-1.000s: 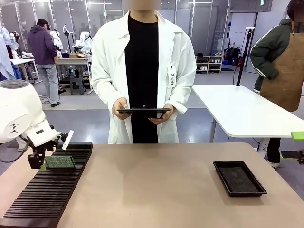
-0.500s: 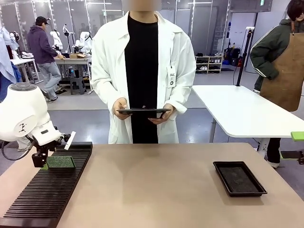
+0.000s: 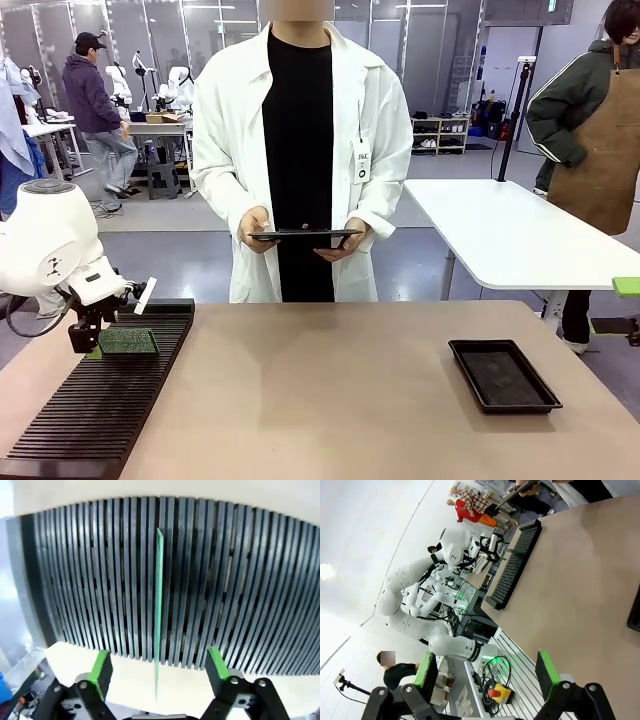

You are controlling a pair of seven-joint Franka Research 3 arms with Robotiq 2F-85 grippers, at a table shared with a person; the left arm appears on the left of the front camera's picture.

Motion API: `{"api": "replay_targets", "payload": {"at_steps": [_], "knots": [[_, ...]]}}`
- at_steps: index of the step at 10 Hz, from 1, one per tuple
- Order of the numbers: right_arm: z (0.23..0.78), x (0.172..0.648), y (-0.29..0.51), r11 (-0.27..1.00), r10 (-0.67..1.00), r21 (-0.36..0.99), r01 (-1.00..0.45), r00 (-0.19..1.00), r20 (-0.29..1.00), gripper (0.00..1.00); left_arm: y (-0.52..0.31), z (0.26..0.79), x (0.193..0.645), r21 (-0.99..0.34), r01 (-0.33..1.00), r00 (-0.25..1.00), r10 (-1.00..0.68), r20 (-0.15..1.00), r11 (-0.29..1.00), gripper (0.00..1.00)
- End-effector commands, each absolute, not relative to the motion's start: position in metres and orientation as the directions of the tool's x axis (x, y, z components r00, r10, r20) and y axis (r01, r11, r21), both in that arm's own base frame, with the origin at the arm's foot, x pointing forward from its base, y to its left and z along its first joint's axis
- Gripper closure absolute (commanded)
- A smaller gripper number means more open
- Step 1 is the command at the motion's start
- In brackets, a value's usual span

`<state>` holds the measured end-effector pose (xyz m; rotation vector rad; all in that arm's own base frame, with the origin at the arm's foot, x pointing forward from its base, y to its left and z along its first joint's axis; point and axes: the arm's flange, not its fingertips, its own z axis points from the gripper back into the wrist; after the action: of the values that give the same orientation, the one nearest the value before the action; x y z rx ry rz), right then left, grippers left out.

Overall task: Inspect the PCB.
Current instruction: Pick up the Blank PCB and present it to the human.

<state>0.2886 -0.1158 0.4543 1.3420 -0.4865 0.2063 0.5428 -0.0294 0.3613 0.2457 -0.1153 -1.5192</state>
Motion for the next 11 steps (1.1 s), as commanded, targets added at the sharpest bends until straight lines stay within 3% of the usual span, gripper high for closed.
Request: {"api": "replay_targets", "payload": {"at_steps": [1,2,3,6,11], "knots": [[0.456,0.291,-0.117,0.217,-0.138,0.873,-0.437,0.872,0.471,0.0,-0.02,0.361,0.552,0.202,0.979,0.039,-0.999,-0.037,0.031,0.6],[0.456,0.291,-0.117,0.217,-0.138,0.873,-0.437,0.872,0.471,0.0,-0.017,0.358,0.554,0.192,0.98,0.055,-0.997,-0.05,0.045,0.94],[0.456,0.291,-0.117,0.217,-0.138,0.873,-0.437,0.872,0.471,0.0,-0.016,0.356,0.554,0.185,0.982,0.053,-0.997,-0.05,0.043,1.0],[0.456,0.291,-0.117,0.217,-0.138,0.873,-0.437,0.872,0.471,0.0,-0.01,0.358,0.548,0.153,0.987,0.038,-0.999,0.036,0.043,0.98],[0.456,0.291,-0.117,0.217,-0.138,0.873,-0.437,0.872,0.471,0.0,-0.004,0.361,0.537,0.156,0.987,0.019,-1.0,0.025,0.022,1.0]]}}
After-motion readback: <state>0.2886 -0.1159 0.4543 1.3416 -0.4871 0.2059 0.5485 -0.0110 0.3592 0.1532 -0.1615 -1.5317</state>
